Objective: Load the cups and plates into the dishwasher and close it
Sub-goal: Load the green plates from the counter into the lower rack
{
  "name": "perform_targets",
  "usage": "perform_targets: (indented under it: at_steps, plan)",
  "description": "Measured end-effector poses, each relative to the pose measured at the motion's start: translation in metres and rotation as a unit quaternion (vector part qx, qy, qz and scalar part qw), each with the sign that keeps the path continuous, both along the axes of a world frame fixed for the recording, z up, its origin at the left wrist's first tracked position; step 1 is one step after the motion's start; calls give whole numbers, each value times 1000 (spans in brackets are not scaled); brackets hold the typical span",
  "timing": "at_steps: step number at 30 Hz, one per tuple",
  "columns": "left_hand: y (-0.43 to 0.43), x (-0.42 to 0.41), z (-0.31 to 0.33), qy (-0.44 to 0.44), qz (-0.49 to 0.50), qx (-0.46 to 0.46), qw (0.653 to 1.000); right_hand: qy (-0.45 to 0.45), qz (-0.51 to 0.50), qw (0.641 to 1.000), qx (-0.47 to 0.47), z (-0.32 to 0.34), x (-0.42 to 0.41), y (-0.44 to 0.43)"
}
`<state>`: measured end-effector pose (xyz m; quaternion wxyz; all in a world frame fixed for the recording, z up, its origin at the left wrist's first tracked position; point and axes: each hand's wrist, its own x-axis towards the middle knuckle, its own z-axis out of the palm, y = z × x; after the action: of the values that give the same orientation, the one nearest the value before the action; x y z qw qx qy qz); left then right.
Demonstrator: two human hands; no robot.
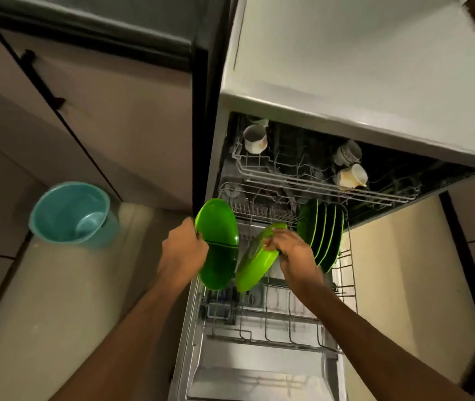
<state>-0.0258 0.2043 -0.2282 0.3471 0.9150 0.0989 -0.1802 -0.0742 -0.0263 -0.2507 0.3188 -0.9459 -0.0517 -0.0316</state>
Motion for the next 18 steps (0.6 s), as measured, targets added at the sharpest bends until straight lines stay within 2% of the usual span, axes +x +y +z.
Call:
perform_targets:
  at_steps: [4, 8, 12, 18]
  plan:
    - [-12, 18, -55, 8, 11, 10, 1000, 6, 25, 1000, 16, -49, 33, -10]
    - [-22, 25, -95, -1, 11, 25, 1000, -33, 69, 997, 32, -92, 67, -27]
    - [-27, 25, -116, -21, 45, 34, 998, 12, 37, 995, 92, -131, 98, -46]
    - [-32, 32, -135, 7, 61, 62, 996, -63, 65, 994, 64, -168, 136, -67]
